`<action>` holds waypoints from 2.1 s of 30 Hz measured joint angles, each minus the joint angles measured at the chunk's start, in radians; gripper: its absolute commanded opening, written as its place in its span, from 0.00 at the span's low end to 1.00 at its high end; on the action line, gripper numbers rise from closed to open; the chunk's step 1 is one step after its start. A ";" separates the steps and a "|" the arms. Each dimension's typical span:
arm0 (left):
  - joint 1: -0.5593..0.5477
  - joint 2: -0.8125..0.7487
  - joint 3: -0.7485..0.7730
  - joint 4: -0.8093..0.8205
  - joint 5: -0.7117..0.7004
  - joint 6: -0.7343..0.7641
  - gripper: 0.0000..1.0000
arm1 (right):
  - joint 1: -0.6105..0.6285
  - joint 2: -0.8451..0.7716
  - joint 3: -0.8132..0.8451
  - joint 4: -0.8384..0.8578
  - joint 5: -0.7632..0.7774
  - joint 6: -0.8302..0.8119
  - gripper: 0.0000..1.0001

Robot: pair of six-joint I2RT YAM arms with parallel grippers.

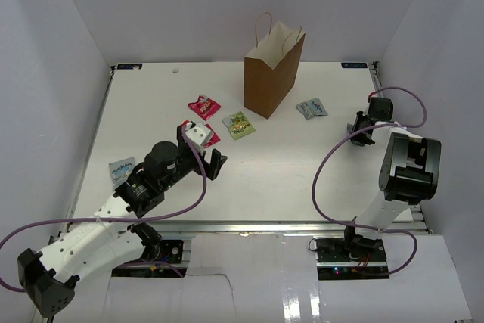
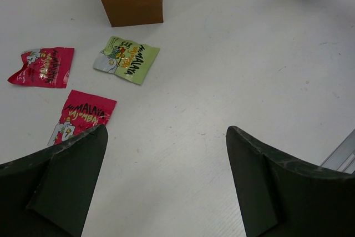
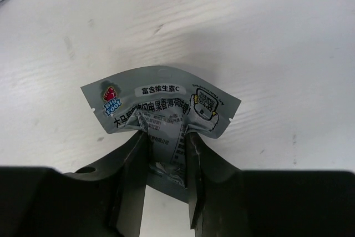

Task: Place the snacks into the paper bag

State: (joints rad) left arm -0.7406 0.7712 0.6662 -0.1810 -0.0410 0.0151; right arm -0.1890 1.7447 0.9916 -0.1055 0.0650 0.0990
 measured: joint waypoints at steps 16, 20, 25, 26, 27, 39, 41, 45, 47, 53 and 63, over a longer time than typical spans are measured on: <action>0.000 0.013 -0.006 0.002 -0.004 0.013 0.98 | 0.287 -0.309 0.219 -0.088 -0.585 -0.473 0.10; 0.000 0.013 -0.006 0.002 -0.007 0.018 0.98 | 0.353 -0.289 0.434 -0.066 -0.586 -0.460 0.10; 0.000 0.014 -0.006 0.002 -0.014 0.025 0.98 | 0.436 -0.165 0.718 -0.018 -0.528 -0.403 0.10; 0.000 0.017 -0.006 0.003 -0.018 0.026 0.98 | 0.462 -0.128 0.777 -0.014 -0.508 -0.396 0.10; 0.002 0.019 -0.006 0.004 -0.019 0.028 0.98 | 0.493 -0.083 0.841 -0.011 -0.483 -0.388 0.11; 0.043 0.067 -0.019 0.009 -0.025 0.037 0.98 | 0.625 0.259 1.091 0.084 0.013 -0.386 0.29; 0.048 0.072 -0.019 0.009 -0.024 0.037 0.98 | 0.619 0.279 1.085 0.087 0.043 -0.397 0.32; 0.051 0.073 -0.019 0.009 -0.021 0.037 0.98 | 0.612 0.284 1.064 0.096 0.069 -0.411 0.46; 0.051 0.073 -0.019 0.009 -0.021 0.037 0.98 | 0.612 0.283 1.052 0.118 0.074 -0.420 0.49; 0.051 0.073 -0.019 0.009 -0.017 0.037 0.98 | 0.615 0.267 0.987 0.141 0.082 -0.427 0.62; 0.054 0.073 -0.021 0.011 -0.021 0.037 0.98 | 0.616 0.154 0.942 0.125 0.044 -0.417 0.65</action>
State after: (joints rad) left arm -0.6868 0.8444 0.6456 -0.1699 -0.0620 0.0517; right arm 0.4267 1.8988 1.9335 0.0193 0.1093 -0.3176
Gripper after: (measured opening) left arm 0.979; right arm 0.637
